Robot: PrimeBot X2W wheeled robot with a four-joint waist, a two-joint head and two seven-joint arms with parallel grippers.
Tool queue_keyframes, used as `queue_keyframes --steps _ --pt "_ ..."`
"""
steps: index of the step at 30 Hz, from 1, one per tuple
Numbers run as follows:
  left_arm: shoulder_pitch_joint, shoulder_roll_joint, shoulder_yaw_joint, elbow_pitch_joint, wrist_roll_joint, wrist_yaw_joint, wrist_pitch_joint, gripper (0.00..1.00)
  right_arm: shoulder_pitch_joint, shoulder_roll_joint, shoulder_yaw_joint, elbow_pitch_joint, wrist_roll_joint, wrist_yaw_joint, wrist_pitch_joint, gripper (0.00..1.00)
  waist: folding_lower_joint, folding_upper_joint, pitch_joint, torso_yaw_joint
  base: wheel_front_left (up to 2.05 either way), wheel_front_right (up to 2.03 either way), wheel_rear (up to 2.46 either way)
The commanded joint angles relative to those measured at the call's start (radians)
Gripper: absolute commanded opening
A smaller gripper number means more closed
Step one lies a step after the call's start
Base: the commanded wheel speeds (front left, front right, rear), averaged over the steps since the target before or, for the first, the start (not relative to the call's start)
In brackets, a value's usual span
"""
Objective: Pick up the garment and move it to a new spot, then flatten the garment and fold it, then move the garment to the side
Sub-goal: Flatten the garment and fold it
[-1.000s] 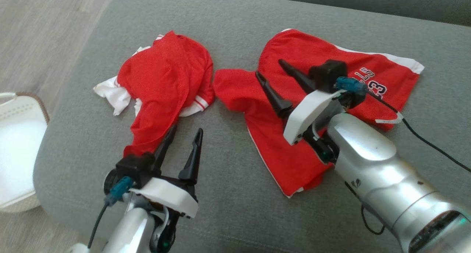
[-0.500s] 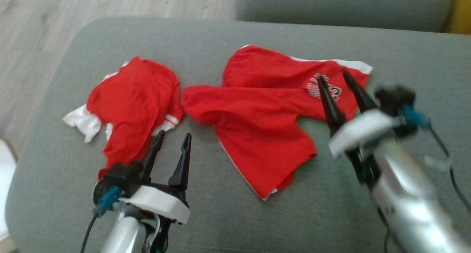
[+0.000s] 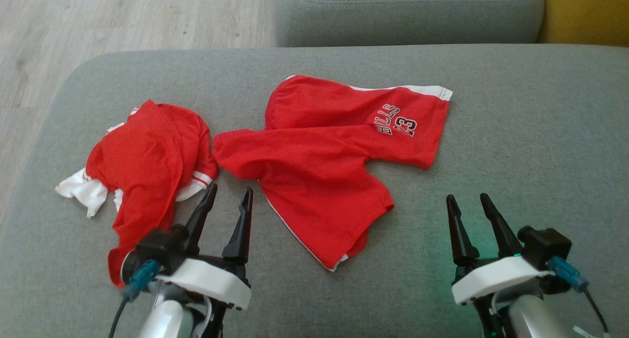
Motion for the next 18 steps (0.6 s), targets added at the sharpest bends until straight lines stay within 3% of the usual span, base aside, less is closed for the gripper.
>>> queue_keyframes --steps 1,7,18 --pt "-0.021 0.002 0.031 -0.036 0.009 0.0 -0.012 1.0 -0.037 0.009 0.021 -0.041 -0.007 -0.001 -0.008 1.0 0.0001 -0.0001 0.002 0.001 0.0 0.0 0.0" --pt "-0.033 0.002 0.016 -0.025 0.011 -0.006 -0.012 1.0 -0.049 0.01 0.049 -0.047 -0.001 -0.001 0.035 1.0 0.0001 -0.0001 0.027 0.025 0.0 0.0 0.0" --pt "-0.061 0.002 -0.018 -0.008 0.003 -0.008 -0.012 1.0 -0.141 0.011 0.122 0.09 0.071 -0.001 0.096 1.0 0.0001 -0.0001 0.096 0.108 0.0 0.0 0.0"
